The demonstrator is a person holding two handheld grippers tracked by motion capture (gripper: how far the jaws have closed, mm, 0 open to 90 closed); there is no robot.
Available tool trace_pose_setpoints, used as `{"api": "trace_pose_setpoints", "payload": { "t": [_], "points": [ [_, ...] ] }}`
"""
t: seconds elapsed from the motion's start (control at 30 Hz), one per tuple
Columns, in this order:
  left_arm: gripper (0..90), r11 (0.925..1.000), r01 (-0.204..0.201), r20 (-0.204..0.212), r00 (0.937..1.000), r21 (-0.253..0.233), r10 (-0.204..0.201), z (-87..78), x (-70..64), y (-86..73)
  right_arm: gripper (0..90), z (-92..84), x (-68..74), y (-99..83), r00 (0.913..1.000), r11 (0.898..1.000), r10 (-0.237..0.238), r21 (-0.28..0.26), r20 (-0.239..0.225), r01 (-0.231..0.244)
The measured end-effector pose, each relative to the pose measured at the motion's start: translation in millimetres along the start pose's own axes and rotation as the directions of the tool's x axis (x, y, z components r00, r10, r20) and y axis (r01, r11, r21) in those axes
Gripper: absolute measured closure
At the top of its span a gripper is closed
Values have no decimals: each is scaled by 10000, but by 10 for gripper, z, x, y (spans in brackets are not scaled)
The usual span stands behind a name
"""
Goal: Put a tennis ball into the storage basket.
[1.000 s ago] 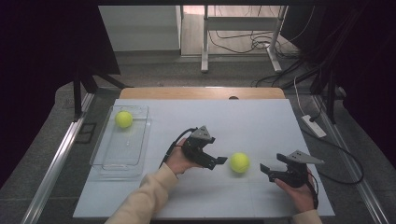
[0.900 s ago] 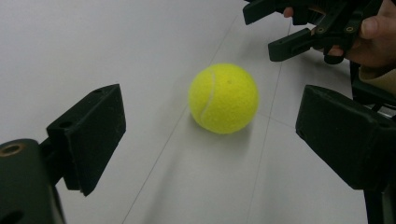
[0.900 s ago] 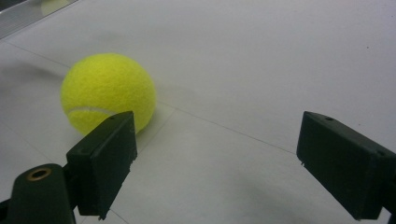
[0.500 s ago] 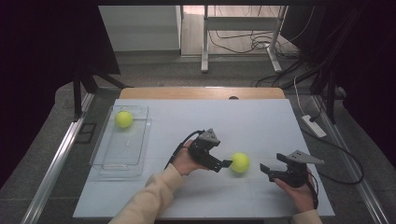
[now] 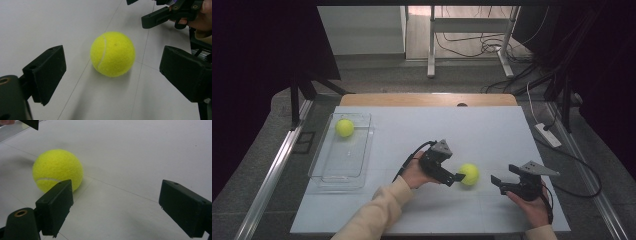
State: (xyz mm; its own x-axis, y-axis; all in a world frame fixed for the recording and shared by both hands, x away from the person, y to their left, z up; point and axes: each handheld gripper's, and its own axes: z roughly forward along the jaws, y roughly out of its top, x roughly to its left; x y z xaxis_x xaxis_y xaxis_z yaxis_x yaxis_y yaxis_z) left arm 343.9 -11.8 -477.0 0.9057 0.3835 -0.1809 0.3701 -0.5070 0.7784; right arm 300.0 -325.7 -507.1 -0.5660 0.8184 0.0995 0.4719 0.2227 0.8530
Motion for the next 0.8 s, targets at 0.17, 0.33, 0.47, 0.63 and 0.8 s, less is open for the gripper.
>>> {"api": "trace_pose_setpoints", "payload": {
  "t": [0.17, 0.33, 0.47, 0.63, 0.8],
  "points": [
    [71, 10000, 32, 40, 10000, 81, -33, 53, -17, 4, 123, 1, 0, -1, 10000, 10000, 4, 13, -2, -4],
    [67, 9999, 61, 52, 10000, 126, -62, 93, -13, 8, 123, 2, 0, -2, 10000, 10000, 15, 17, -5, -14],
    [66, 9998, 122, 63, 9999, 176, -123, 122, -8, 7, 123, 1, 2, -1, 10000, 10000, -11, 4, 1, 11],
    [62, 9996, 141, 80, 9999, 239, -143, 162, -12, 6, 123, 0, -6, -2, 10000, 10000, 6, 45, 12, -6],
    [57, 9991, 100, 102, 9999, 412, -104, 217, -11, 1, 123, 4, 1, -2, 10000, 10000, 14, 25, -1, -14]
  ]
}}
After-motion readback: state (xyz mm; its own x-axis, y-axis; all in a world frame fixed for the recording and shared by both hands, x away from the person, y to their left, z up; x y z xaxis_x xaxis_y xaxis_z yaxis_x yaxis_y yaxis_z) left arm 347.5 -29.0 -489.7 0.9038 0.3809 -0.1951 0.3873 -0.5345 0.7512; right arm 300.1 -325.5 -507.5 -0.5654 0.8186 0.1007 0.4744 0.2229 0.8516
